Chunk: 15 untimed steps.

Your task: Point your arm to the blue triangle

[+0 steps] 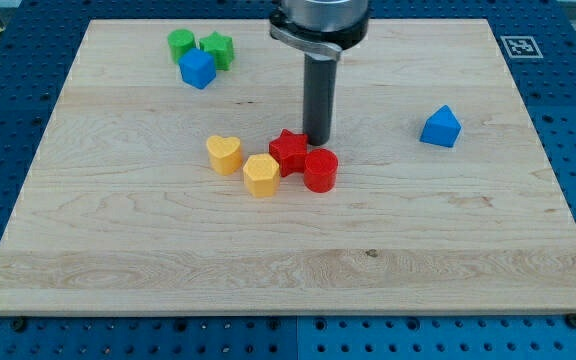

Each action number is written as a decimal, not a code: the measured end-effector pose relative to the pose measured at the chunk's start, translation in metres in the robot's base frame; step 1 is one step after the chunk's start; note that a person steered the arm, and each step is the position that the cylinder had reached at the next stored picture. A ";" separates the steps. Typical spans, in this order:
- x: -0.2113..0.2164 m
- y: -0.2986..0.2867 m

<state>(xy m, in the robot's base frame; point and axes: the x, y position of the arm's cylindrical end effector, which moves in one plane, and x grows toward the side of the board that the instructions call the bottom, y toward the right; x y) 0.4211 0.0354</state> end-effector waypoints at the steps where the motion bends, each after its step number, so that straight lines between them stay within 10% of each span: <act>1: -0.023 0.012; 7: -0.105 0.126; 10: 0.021 0.235; 13: -0.079 0.120; 15: -0.057 0.164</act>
<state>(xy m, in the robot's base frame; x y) 0.3636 0.1992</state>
